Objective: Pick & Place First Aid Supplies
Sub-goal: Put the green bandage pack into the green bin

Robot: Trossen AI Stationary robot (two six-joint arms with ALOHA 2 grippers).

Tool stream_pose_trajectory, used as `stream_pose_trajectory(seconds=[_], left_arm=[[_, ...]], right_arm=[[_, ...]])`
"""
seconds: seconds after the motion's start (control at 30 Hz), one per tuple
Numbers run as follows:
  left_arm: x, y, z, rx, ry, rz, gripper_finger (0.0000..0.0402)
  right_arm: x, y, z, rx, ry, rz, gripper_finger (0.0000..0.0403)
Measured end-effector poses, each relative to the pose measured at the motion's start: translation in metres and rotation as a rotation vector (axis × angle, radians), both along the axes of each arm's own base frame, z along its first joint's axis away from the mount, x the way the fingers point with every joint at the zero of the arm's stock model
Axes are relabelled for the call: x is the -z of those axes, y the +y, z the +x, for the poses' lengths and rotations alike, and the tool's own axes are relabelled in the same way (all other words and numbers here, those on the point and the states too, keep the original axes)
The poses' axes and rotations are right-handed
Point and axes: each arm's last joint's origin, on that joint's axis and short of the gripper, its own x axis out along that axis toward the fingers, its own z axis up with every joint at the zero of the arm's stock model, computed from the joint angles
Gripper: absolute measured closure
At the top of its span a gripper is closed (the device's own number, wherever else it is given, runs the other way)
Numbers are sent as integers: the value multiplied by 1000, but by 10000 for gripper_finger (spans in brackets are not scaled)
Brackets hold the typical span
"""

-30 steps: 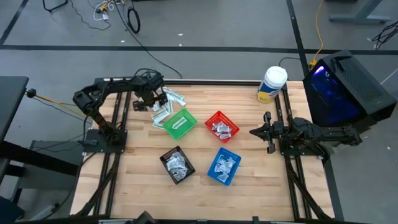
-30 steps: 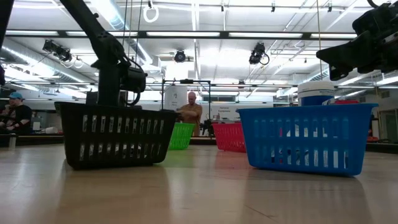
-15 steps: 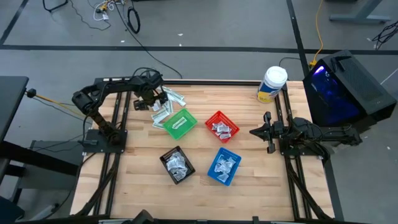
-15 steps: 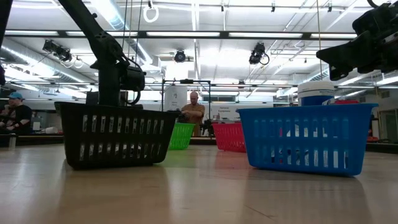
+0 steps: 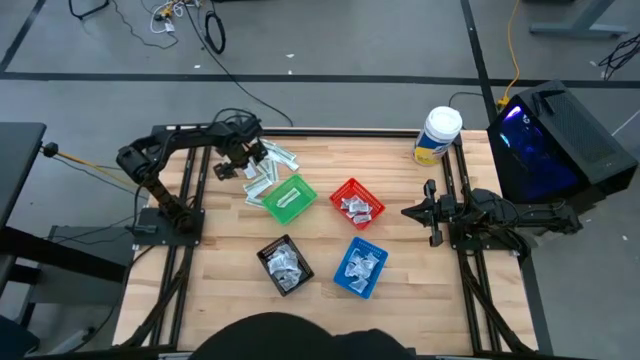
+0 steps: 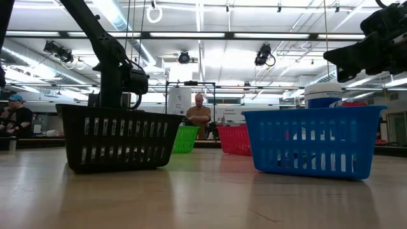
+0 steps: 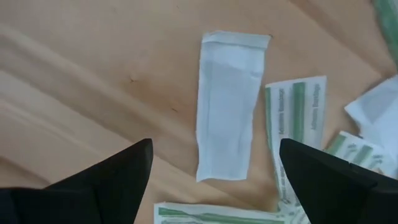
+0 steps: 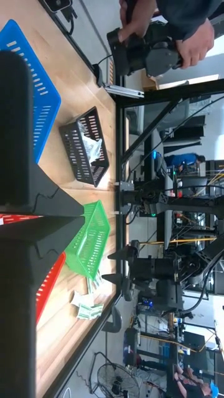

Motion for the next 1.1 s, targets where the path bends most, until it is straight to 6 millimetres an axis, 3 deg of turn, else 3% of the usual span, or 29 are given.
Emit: stream_pose_trajectory(seconds=[0.5, 1.1], left_arm=[[17, 0, 4, 2, 47, -57, 53], [18, -6, 10, -14, 52, -55, 212]], right_arm=[[0, 0, 0, 0, 0, 0, 390], [0, 0, 0, 0, 0, 0, 390]])
